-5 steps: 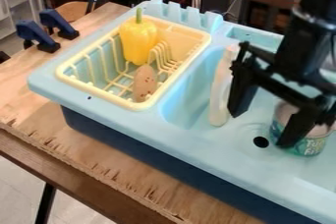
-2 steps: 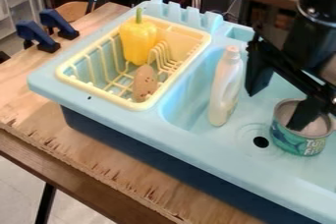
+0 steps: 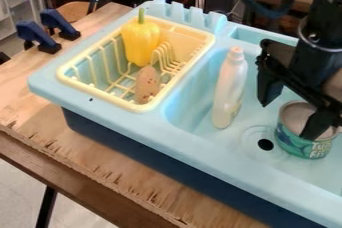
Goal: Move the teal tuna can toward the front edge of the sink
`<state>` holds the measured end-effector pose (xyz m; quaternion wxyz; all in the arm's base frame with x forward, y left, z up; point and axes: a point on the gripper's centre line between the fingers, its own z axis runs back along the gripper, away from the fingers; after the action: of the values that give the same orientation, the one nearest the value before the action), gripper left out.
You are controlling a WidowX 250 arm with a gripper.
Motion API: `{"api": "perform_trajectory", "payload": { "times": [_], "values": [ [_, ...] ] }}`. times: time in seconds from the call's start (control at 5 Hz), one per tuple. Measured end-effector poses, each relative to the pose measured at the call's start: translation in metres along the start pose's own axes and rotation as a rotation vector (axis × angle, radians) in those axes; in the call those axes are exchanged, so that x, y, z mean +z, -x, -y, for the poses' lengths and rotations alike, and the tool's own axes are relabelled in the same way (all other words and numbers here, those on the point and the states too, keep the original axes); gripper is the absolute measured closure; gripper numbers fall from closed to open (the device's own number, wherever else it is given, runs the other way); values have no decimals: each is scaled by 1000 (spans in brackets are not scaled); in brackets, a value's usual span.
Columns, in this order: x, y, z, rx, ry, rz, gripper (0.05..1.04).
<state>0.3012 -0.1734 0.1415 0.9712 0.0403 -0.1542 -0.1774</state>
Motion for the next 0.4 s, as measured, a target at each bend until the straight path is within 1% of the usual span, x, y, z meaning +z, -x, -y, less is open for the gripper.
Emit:
{"api": "perform_trajectory", "payload": {
  "times": [0.2,0.4],
  "values": [
    [-9,-11,-2,30,-9,57,81],
    [-11,-20,-2,60,-18,79,81]
  ]
}}
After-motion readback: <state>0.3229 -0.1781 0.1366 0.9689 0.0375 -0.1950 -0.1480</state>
